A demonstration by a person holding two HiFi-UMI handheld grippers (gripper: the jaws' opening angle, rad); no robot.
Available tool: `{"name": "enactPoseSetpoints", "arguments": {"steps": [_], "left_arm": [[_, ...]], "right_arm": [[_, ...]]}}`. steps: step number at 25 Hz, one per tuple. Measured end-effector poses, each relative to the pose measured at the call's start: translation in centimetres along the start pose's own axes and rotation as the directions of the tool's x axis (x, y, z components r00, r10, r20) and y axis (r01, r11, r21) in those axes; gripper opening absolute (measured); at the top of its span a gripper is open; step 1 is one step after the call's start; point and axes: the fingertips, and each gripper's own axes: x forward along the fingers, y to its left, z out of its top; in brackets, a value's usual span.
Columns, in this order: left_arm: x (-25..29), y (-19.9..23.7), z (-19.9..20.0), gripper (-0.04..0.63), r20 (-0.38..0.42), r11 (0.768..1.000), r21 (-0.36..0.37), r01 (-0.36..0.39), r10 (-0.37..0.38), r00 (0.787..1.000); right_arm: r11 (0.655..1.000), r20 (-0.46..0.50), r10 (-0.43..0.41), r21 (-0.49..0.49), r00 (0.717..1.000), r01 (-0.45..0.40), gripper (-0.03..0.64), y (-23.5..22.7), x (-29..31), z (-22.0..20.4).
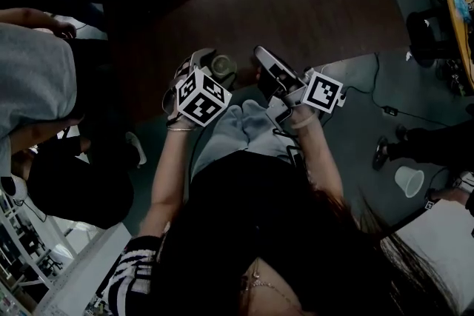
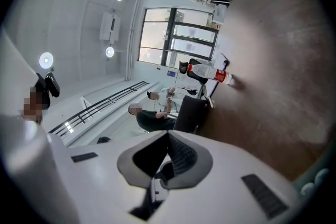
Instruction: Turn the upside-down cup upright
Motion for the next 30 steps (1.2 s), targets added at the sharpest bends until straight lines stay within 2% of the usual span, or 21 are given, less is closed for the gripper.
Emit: {"name": "enactPoseSetpoints", "arguments": {"steps": [4,8,15,20,23,26,28,30], "left_arm": [[-1.3,0.7,0.4,0.291,0.099,0.995,-0.079,-0.052,0.060,0.993],[-3.0,1.3,0.6,0.291,0.191,0.977,-0.196,-0.085,0.123,0.974],[-5.2,2.4,0.9,0.291,0.303,0.915,-0.381,-0.132,0.258,0.917],[-6.9,2.9,1.2,0.239,0.363,0.868,-0.477,-0.138,0.338,0.869],[-7.8,2.8,1.5,0.227,0.401,0.837,-0.538,-0.097,0.356,0.844],[-8.6,2.7,1.1,0.223,0.438,0.806,-0.590,-0.046,0.368,0.820],[-9.3,3.1,0.6,0.189,0.446,0.782,-0.622,-0.041,0.397,0.802],[-9.8,3.5,0.2,0.173,0.446,0.766,-0.640,-0.051,0.425,0.788]], "right_arm": [[0.998,-0.031,-0.002,-0.057,1.000,0.001,0.017,0.4,0.4,-0.3],[0.993,-0.060,-0.009,-0.119,0.998,0.002,0.017,0.9,0.8,-0.6],[0.974,-0.112,-0.048,-0.226,0.992,0.022,0.017,1.2,1.2,-1.1],[0.952,-0.138,-0.077,-0.305,0.987,0.032,0.017,1.3,1.4,-1.4],[0.912,-0.146,-0.114,-0.407,0.983,0.046,0.017,1.7,1.5,-1.5],[0.835,-0.146,-0.170,-0.546,0.975,0.064,0.017,2.0,1.8,-1.8],[0.783,-0.156,-0.203,-0.618,0.967,0.065,0.017,2.3,2.2,-2.3],[0.755,-0.167,-0.218,-0.653,0.962,0.058,0.017,2.5,2.5,-2.6]]}}
